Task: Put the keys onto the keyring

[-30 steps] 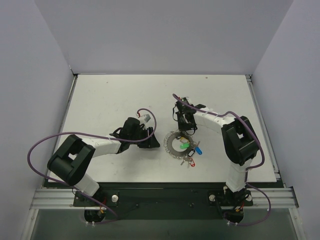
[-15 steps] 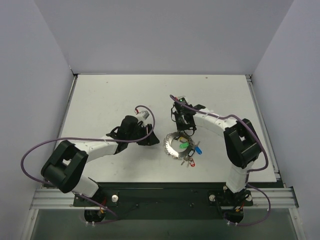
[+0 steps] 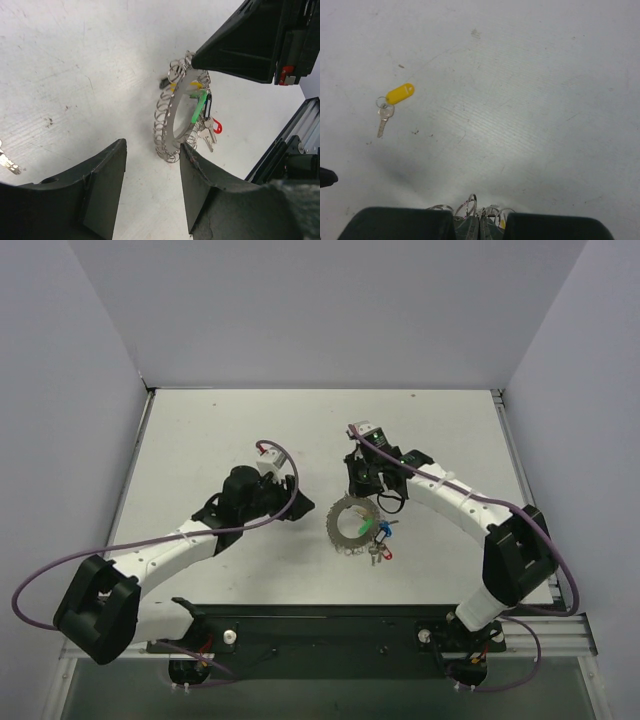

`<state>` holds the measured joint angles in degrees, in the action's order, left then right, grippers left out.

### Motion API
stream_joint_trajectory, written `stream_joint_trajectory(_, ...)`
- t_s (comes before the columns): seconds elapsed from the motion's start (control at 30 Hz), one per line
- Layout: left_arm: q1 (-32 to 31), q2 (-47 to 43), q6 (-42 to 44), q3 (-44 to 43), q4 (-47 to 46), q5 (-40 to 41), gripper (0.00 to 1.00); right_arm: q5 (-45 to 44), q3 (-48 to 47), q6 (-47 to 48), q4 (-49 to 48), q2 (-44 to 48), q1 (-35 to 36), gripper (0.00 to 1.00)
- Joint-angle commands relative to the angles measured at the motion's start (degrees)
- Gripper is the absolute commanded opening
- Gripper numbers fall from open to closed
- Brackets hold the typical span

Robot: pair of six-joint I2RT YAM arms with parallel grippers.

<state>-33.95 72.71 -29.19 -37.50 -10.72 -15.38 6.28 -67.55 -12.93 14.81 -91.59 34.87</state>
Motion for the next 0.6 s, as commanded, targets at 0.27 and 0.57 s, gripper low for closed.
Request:
stream_joint_trajectory(0.27, 1.2, -9.6, 10.8, -4.2, 0.4, -4.8, 0.56, 20.9, 2.7, 7.5, -3.0, 11.9, 0.4, 0.00)
stream_joint_trajectory(0.57, 1.3, -15.9, 14.2, -3.5, -3.0, -12.4, 0.59, 35.3, 2.5, 11.7, -3.9, 15.8, 1.2, 0.00)
